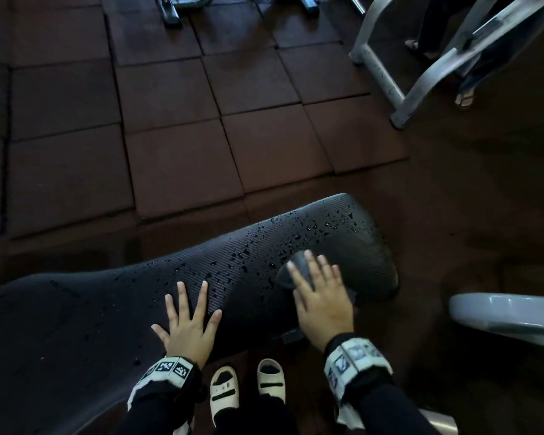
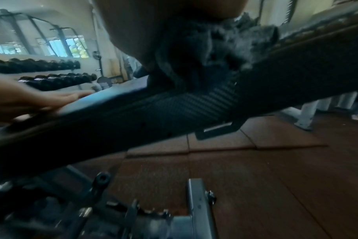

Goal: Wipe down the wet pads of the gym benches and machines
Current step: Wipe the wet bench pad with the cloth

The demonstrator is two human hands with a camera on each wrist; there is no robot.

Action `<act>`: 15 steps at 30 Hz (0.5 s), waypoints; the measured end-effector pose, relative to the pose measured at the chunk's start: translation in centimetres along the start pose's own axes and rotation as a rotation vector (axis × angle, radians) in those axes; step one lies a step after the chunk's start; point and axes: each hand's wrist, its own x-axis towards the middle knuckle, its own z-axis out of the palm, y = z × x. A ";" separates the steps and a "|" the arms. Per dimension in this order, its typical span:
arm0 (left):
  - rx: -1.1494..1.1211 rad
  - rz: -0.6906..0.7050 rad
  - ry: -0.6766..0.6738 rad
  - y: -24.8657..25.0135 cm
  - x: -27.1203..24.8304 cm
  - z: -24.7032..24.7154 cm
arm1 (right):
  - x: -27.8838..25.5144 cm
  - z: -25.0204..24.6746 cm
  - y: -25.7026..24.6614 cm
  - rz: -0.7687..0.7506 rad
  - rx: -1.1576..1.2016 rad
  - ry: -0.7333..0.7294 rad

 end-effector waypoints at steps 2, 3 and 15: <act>-0.008 0.002 0.001 0.0 0.0 0.0 | -2.8 0.7 -0.7 -0.108 0.010 -0.015; -0.012 0.002 0.002 -0.1 0.0 0.0 | -4.2 0.9 -0.4 -0.133 0.006 -0.025; -0.007 -0.001 0.021 -0.1 0.1 0.2 | -0.3 -2.1 5.1 0.293 0.016 -0.019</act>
